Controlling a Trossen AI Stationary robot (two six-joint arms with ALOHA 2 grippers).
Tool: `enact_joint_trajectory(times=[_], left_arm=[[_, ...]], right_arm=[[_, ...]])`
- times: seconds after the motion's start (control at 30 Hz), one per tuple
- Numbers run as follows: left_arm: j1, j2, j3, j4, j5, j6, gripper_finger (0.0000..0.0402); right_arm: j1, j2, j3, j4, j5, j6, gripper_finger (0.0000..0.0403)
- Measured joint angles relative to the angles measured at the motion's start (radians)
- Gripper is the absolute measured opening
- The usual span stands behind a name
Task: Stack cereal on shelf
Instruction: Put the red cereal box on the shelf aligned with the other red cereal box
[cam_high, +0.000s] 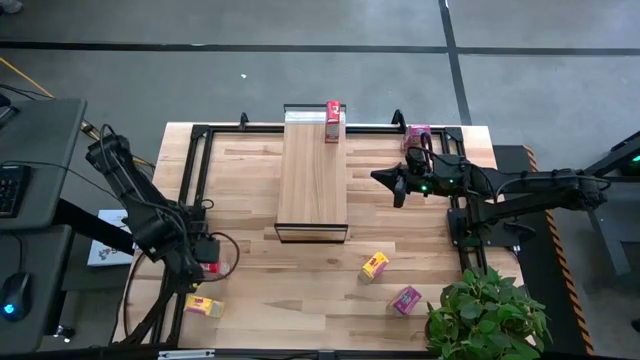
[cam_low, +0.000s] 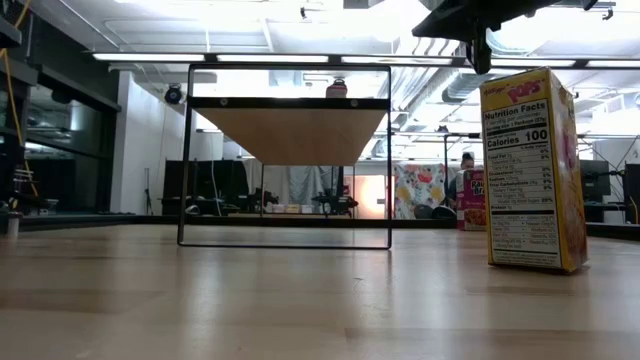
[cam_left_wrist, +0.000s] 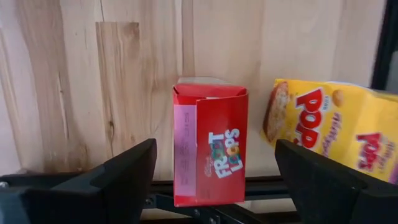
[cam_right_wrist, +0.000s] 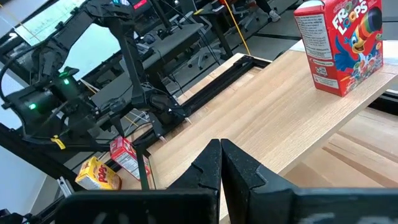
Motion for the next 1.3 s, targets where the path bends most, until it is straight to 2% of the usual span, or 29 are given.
enact_joint_trajectory(times=[0.5,0.77,1.1,1.3], left_arm=[[-0.001,0.150,-0.018,0.031,0.034,-0.043,0.0319],[-0.001,0.153,-0.095,0.115,0.064,-0.095,0.0319],[-0.001,0.153,-0.153,0.171,0.062,-0.022,0.0318],[-0.001,0.151,-0.153,0.168,0.058,0.004,0.0286]], right_arm=[[0.000,0.000,0.000,-0.004,0.000,0.000,0.0000],[0.000,0.000,0.000,-0.007,0.000,0.000,0.0000],[0.000,0.000,0.000,-0.007,0.000,0.000,0.0000],[0.000,0.000,0.000,-0.008,0.000,0.000,0.0000]])
